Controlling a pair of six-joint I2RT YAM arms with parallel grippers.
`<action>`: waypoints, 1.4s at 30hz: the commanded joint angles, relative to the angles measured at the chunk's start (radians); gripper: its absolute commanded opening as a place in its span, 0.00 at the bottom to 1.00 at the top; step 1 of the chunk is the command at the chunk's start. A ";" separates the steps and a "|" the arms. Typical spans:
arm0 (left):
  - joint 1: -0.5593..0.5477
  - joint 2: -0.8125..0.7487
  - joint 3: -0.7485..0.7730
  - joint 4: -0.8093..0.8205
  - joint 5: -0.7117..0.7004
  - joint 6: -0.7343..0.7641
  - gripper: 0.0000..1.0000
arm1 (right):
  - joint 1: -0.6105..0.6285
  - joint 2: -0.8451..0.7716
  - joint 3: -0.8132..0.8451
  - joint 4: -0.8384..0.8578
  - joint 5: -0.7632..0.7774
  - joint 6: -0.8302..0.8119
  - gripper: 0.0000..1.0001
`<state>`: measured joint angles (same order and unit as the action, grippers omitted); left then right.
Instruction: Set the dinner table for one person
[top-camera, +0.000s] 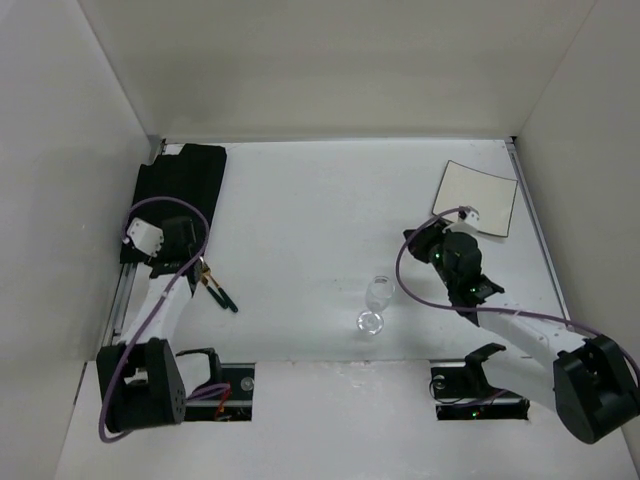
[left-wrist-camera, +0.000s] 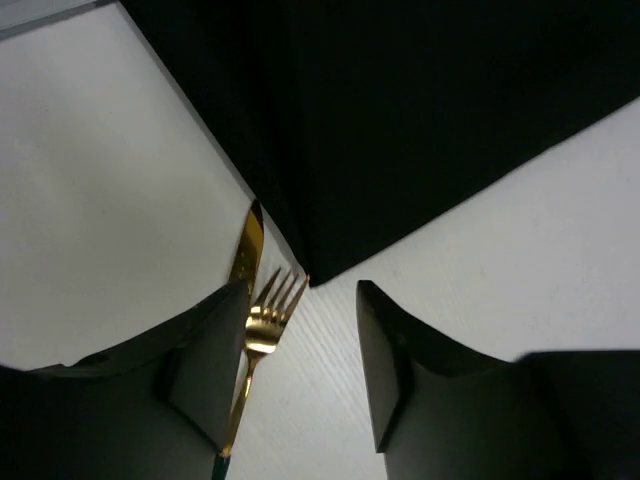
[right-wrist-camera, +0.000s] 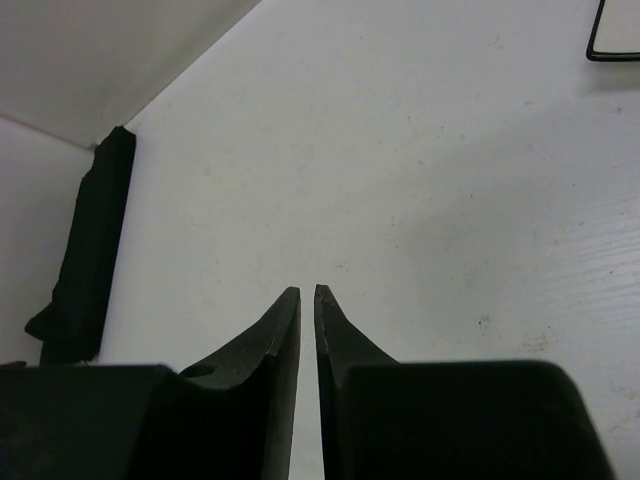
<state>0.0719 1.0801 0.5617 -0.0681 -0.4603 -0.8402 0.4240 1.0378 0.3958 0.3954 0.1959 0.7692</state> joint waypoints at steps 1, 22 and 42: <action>0.088 0.059 0.050 0.123 0.055 -0.051 0.51 | 0.009 0.016 0.051 0.034 -0.033 -0.018 0.18; 0.320 0.486 0.351 0.212 0.112 0.081 0.60 | 0.048 0.091 0.083 0.049 -0.076 -0.036 0.22; 0.306 0.662 0.475 0.160 0.052 0.132 0.24 | 0.049 0.088 0.080 0.049 -0.076 -0.044 0.22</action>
<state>0.3946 1.7500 0.9833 0.0845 -0.3820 -0.7288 0.4618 1.1275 0.4335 0.3973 0.1257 0.7448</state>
